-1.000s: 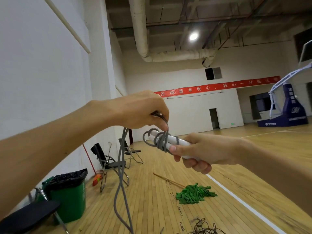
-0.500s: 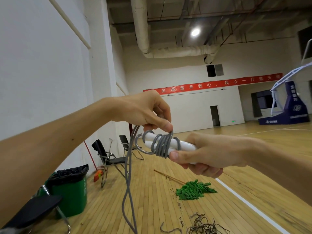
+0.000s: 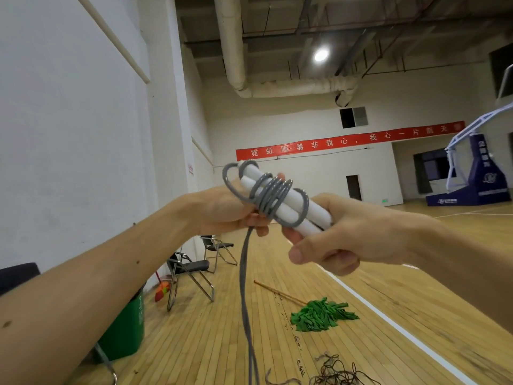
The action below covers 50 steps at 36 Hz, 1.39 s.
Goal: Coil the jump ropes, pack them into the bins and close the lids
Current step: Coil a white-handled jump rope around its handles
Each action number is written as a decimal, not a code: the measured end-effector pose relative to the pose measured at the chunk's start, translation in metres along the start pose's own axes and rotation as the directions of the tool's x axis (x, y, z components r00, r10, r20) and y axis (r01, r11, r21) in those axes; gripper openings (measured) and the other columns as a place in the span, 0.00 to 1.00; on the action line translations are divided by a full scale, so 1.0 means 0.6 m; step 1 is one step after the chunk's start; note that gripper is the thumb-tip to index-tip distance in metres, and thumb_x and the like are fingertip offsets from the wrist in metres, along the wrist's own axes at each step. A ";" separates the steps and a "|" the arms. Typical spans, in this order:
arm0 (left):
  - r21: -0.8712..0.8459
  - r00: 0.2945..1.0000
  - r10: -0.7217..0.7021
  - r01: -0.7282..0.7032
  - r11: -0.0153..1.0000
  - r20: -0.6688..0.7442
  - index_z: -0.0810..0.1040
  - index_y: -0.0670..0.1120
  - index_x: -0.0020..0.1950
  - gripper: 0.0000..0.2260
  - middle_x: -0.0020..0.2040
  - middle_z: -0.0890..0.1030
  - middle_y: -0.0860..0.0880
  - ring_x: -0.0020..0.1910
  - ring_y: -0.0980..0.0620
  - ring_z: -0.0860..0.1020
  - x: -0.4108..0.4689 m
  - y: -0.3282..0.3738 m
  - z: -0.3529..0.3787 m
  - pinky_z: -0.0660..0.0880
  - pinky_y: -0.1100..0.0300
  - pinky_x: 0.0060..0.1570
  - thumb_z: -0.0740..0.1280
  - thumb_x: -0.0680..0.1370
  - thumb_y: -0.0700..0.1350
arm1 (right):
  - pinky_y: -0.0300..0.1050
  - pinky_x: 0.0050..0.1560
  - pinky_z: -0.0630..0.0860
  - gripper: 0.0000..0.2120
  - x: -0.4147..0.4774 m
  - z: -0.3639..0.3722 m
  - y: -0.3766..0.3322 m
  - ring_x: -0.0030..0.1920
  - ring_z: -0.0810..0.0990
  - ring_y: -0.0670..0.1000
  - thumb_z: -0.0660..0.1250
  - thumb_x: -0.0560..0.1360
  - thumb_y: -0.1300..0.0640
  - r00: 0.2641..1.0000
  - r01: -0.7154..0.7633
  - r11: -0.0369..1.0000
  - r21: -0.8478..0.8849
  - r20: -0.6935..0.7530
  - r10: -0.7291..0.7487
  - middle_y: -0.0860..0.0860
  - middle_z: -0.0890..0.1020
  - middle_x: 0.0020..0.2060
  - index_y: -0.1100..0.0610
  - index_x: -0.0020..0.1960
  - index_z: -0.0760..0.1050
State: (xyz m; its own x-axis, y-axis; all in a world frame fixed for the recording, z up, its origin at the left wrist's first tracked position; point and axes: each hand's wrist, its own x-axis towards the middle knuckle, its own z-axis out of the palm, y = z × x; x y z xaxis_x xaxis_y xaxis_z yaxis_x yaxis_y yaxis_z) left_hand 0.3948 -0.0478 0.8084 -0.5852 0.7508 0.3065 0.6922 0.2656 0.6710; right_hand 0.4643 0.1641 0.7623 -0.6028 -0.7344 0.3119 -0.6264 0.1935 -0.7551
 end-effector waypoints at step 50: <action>0.791 0.965 -0.063 0.246 0.560 -0.255 0.75 0.46 0.40 0.16 0.35 0.77 0.50 0.34 0.52 0.74 0.005 0.037 0.068 0.71 0.55 0.37 0.61 0.84 0.54 | 0.40 0.26 0.70 0.09 0.037 -0.098 0.120 0.26 0.70 0.47 0.69 0.80 0.56 0.764 -0.221 0.969 -0.113 -0.638 0.100 0.53 0.74 0.31 0.61 0.46 0.74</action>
State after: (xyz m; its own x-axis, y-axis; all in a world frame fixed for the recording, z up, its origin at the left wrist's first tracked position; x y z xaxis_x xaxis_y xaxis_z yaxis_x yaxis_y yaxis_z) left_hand 0.4256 -0.0150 0.7968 -0.7161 0.5536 0.4250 0.5782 0.8117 -0.0830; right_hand 0.3769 0.2001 0.7487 -0.8381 -0.1263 0.5307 -0.5295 0.4228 -0.7354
